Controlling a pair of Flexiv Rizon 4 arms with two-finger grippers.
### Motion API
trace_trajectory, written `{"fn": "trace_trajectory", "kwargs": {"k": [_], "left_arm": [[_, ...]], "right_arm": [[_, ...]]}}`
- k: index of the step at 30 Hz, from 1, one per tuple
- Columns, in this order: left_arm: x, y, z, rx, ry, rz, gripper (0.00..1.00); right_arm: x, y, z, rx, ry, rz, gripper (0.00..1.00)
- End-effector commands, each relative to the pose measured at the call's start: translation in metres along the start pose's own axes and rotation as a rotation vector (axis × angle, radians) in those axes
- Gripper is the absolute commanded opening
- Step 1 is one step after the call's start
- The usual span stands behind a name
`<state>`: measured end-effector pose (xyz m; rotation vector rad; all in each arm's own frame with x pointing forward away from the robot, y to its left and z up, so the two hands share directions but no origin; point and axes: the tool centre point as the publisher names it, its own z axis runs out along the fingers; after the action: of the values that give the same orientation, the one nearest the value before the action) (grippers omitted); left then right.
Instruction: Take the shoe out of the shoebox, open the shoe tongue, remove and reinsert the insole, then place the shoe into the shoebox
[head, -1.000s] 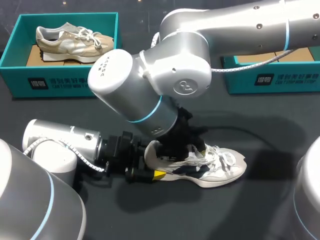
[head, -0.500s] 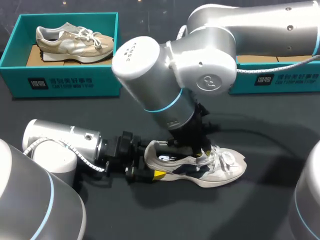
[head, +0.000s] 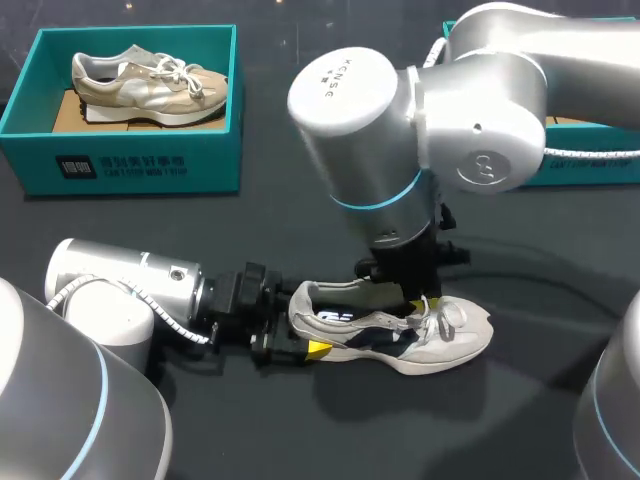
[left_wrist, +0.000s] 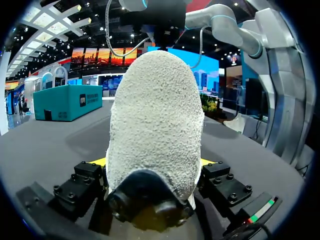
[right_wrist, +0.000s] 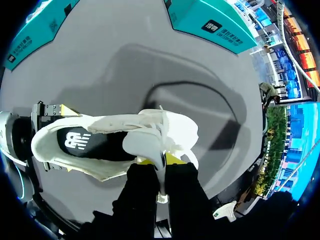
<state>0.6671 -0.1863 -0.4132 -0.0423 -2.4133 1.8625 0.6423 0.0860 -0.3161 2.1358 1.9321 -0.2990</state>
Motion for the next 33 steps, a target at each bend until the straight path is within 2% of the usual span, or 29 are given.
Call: {"fn": "trace_trajectory", "kwargs": {"k": [1,5,6,14,24,33], "left_arm": [[-0.002,0.002,0.003,-0.003,-0.003,0.000,0.00],[-0.002,0.002,0.003,-0.003,-0.003,0.000,0.00],[-0.002,0.002,0.003,-0.003,-0.003,0.000,0.00],[-0.002,0.002,0.003,-0.003,-0.003,0.000,0.00],[-0.002,0.002,0.003,-0.003,-0.003,0.000,0.00],[-0.002,0.002,0.003,-0.003,-0.003,0.000,0.00]], "right_arm": [[-0.002,-0.005,0.002,-0.008,0.009,0.179,0.00],[-0.011,-0.007,0.006,-0.026,0.074,0.130,0.00],[-0.013,-0.008,0.008,-0.059,0.116,0.107,0.00],[-0.021,-0.007,0.020,-0.047,0.171,0.063,0.00],[-0.024,-0.002,0.024,-0.014,0.131,0.062,0.00],[-0.031,0.006,0.043,0.049,0.043,0.070,0.00]]}}
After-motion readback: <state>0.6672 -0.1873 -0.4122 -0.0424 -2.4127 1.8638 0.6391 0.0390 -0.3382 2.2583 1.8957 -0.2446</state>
